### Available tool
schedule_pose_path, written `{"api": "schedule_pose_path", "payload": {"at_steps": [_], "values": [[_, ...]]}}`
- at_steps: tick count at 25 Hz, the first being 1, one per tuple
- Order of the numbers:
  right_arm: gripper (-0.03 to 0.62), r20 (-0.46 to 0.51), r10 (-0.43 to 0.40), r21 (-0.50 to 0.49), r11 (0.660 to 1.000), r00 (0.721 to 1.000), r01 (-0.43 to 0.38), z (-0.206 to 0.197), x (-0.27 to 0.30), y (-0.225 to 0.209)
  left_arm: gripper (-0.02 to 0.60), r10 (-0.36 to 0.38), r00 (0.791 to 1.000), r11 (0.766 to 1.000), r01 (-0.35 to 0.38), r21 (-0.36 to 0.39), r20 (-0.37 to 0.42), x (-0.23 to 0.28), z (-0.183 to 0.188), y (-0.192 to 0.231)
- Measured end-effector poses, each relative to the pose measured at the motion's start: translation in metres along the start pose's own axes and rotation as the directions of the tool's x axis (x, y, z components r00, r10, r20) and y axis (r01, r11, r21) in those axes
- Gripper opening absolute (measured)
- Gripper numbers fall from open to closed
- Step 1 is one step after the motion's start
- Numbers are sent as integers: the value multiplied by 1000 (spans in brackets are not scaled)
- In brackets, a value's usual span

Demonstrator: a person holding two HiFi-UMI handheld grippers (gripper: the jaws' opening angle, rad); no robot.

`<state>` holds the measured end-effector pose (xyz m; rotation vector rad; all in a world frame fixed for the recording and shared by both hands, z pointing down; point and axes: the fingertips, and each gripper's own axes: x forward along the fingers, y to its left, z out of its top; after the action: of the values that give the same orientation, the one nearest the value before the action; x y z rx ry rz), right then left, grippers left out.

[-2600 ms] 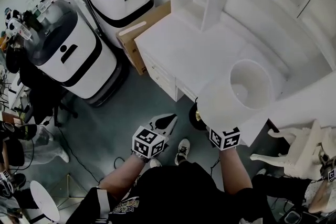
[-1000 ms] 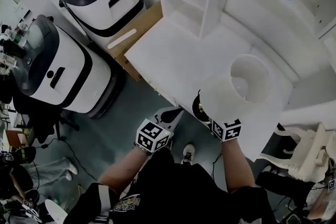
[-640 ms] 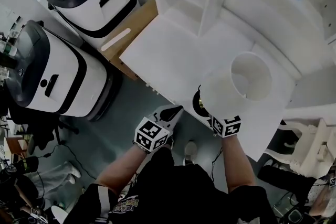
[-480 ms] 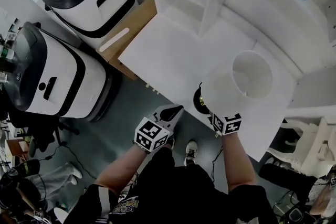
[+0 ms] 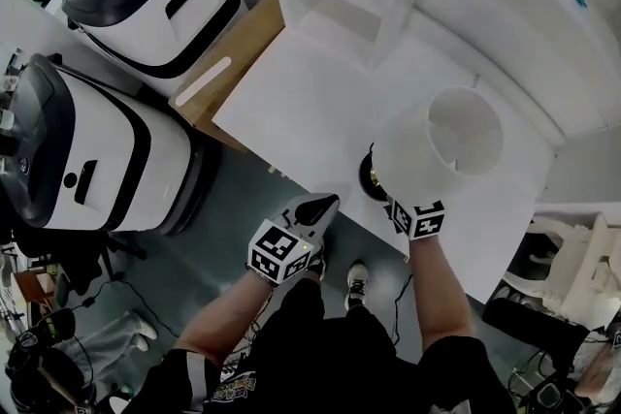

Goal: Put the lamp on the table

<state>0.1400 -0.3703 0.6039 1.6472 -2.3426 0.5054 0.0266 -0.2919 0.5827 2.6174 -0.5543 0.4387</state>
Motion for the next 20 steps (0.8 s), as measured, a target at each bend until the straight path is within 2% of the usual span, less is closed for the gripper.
{"api": "schedule_pose_path", "payload": {"at_steps": [20], "values": [[74, 21, -27, -30, 999, 999, 28, 9, 58, -16, 8, -26, 1000, 1000, 26, 8, -9, 4, -5, 32]]}}
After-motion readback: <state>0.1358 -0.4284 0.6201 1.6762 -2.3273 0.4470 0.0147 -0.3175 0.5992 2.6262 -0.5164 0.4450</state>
